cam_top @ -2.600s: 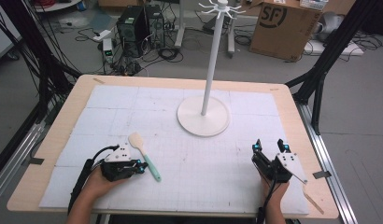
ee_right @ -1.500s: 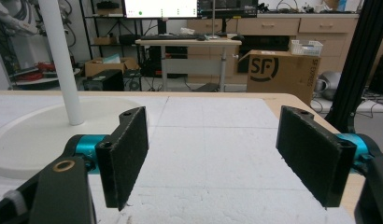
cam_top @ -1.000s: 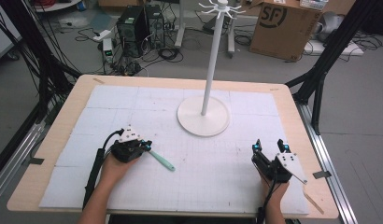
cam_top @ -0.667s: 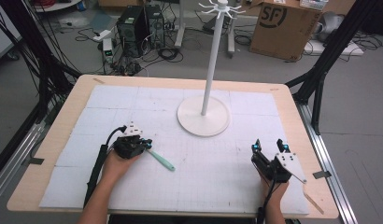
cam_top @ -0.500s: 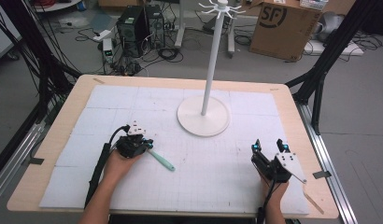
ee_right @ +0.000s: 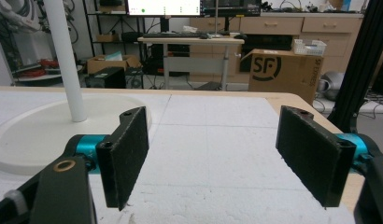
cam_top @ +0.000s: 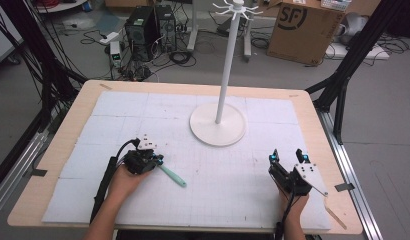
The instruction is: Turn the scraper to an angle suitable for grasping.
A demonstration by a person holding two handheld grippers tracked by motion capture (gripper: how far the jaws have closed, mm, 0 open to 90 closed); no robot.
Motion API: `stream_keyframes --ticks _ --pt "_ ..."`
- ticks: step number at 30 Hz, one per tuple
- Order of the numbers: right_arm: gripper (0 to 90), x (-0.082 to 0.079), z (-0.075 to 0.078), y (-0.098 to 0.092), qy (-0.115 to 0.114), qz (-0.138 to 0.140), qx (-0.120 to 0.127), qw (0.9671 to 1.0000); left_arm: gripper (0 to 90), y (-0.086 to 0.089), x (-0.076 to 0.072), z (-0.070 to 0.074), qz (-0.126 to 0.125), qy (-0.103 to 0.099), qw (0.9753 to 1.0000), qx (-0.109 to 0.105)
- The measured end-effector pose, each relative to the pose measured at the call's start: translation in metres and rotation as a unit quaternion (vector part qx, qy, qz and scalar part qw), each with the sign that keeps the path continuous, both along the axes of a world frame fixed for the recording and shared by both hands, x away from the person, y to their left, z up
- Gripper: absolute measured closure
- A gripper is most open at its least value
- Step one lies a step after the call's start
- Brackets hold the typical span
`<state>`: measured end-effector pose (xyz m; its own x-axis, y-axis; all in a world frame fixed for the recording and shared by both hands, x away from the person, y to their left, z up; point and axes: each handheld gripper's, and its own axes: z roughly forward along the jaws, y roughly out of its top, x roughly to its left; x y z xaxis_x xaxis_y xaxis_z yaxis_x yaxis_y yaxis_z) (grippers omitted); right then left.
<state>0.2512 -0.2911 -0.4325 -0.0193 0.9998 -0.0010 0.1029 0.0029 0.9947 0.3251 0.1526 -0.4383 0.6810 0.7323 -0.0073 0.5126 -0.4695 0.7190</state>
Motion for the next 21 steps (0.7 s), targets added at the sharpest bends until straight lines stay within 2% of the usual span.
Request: stream_keyframes --ticks 5,13,15,18,21 --pt "24.5 0.000 0.000 0.000 0.003 0.001 0.001 1.0000 89.8 0.008 -0.011 -0.003 0.002 -0.003 0.9998 -0.019" --pt "24.5 0.000 0.000 0.000 0.003 0.002 -0.001 1.0000 89.8 0.019 -0.033 -0.005 -0.010 -0.014 0.9996 -0.025" --pt "24.5 0.000 0.000 0.000 0.002 0.002 -0.002 1.0000 89.7 0.021 -0.037 -0.005 -0.018 -0.024 0.9992 -0.026" --pt "24.5 0.000 0.000 0.001 0.003 0.001 0.001 1.0000 89.7 0.025 -0.042 -0.002 -0.040 -0.040 0.9971 -0.052" --pt "24.6 0.000 0.000 0.000 0.002 0.001 -0.001 1.0000 89.7 0.027 -0.049 0.000 -0.087 -0.060 0.9925 -0.061"
